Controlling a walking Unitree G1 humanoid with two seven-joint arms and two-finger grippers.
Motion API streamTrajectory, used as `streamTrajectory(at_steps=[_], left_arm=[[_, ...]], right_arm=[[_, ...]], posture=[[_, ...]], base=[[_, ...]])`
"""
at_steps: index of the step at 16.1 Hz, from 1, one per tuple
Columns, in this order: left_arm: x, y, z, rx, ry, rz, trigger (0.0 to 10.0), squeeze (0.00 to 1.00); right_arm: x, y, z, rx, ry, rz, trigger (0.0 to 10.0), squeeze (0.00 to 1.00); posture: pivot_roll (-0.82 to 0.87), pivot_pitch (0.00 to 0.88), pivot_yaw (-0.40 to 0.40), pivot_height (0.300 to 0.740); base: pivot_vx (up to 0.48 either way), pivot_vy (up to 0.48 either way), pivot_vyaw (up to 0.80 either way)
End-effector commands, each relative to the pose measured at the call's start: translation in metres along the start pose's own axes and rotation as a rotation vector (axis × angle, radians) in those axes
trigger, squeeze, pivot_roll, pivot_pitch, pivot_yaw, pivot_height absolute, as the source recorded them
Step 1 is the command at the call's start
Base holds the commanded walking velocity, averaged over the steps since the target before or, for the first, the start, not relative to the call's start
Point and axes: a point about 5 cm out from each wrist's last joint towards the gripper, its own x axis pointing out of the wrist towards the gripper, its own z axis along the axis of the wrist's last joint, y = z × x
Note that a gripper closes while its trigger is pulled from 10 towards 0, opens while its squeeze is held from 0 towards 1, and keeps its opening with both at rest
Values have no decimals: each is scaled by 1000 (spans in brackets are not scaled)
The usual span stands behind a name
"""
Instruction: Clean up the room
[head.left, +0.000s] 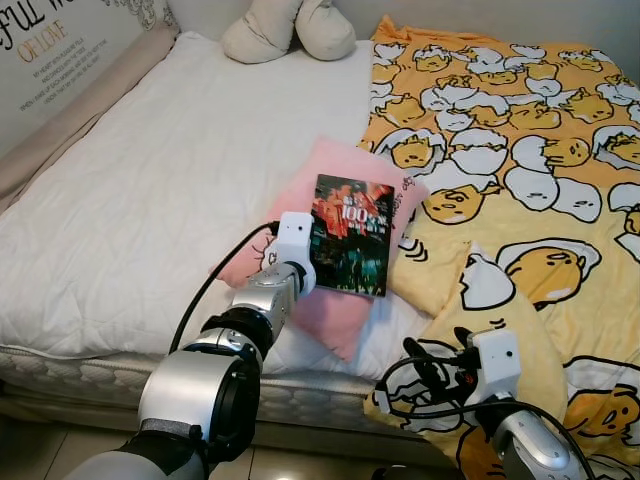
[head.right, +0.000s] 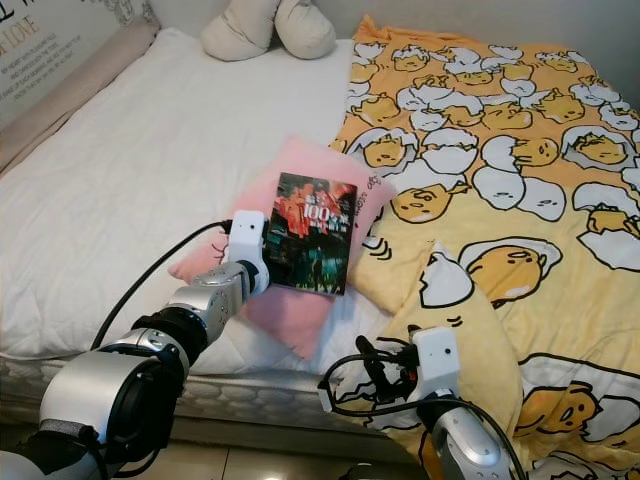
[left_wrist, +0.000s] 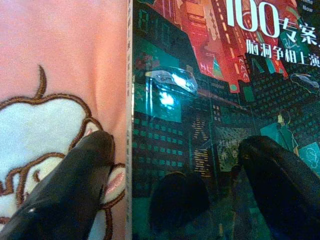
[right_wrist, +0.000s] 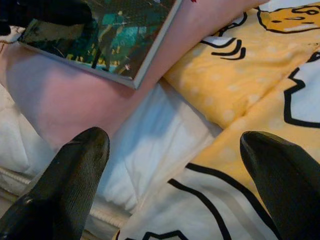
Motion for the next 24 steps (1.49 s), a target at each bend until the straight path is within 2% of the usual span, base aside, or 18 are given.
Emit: streamTrajectory(at_steps=[1, 3, 7, 11, 13, 18, 19, 22, 24], left_arm=[[-1, 2, -15, 17, 67, 14, 0, 0], [-2, 9, -11, 27, 37, 66, 0, 0], [-3, 16, -11, 49, 34, 86, 0, 0], [-4, 15, -17, 2, 48, 64, 0, 0], [-3, 12, -20, 51, 62, 32, 0, 0], [-3, 13, -13, 46, 28, 30, 0, 0], [-3, 13, -5, 20, -9, 17, 0, 0], [-4, 4, 41, -13, -193, -118, 0, 0], [-5, 4, 53, -20, -238, -146, 0, 0]], right_arm=[[-1, 1, 6, -9, -17, 7, 10000, 0], [0, 4, 13, -13, -39, 16, 10000, 0], [1, 4, 12, -14, -32, 16, 10000, 0], [2, 1, 11, -23, -13, 20, 10000, 0], [3, 0, 10, -28, -16, 15, 10000, 0], [4, 0, 11, -27, -21, 7, 10000, 0], [5, 0, 11, -28, -21, 5, 10000, 0], [8, -2, 10, -29, -22, 4, 10000, 0], [11, -1, 10, -29, -17, 11, 10000, 0]], posture=[[-296, 0, 69, 740], [-305, 0, 73, 740], [-301, 0, 75, 740], [-293, 0, 69, 740], [-288, 0, 67, 740], [-289, 0, 69, 740], [-290, 0, 69, 740], [-262, 0, 53, 740], [-254, 0, 50, 740]], base=[[0, 0, 0], [0, 0, 0], [0, 0, 0], [0, 0, 0], [0, 0, 0], [0, 0, 0], [0, 0, 0], [0, 0, 0], [0, 0, 0]])
